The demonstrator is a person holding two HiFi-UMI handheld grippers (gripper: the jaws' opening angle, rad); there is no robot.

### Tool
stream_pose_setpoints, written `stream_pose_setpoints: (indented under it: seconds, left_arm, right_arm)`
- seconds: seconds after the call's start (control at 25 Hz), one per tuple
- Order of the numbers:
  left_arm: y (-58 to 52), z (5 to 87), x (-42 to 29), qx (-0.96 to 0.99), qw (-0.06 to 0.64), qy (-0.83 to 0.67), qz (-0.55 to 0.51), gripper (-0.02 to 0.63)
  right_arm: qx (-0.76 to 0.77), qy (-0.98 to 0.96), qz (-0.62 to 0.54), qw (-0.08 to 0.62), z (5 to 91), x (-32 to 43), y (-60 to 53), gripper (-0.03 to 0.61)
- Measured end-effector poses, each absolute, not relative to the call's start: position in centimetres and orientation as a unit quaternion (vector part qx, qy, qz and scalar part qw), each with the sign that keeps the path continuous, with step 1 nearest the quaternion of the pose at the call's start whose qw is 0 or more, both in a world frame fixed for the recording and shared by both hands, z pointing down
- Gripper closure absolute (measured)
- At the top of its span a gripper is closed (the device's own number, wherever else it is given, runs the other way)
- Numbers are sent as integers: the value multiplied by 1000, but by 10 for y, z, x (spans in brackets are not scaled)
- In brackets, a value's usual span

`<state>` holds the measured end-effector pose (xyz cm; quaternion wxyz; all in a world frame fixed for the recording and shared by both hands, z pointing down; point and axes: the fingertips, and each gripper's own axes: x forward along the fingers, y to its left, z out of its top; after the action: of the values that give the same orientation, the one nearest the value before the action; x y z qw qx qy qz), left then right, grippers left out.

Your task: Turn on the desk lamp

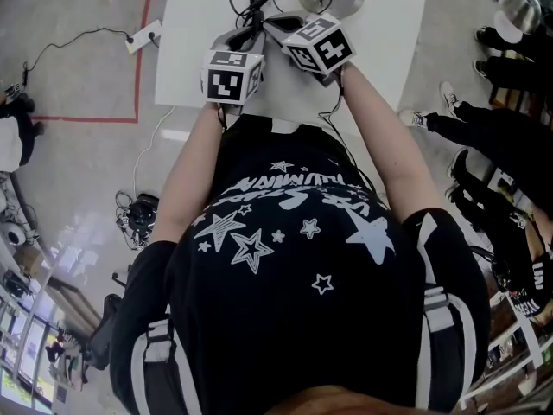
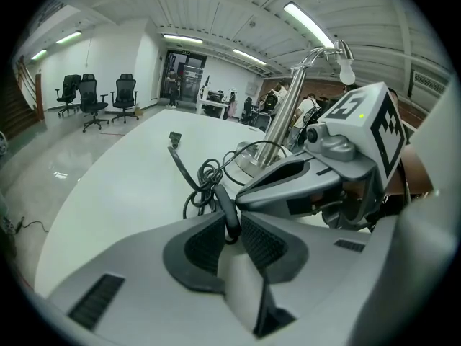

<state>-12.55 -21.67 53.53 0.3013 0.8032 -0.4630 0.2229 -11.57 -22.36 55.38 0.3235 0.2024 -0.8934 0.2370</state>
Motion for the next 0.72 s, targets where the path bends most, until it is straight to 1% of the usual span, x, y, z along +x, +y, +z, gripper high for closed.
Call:
stream_pose_setpoints:
  seconds: [0.32, 0.52, 0.72]
  left_arm:
    - [-214, 535, -125, 805, 302, -463, 218, 534]
    - [-212, 539, -122, 805, 303, -461, 217, 535]
    - [-212, 538, -126, 806, 302, -460, 216, 535]
  right_arm:
    - [203, -893, 240, 324, 555, -115, -222, 574]
    - [232, -887, 250, 310, 558, -114, -236, 574]
    - [223, -888, 248, 315, 557, -118, -236, 574]
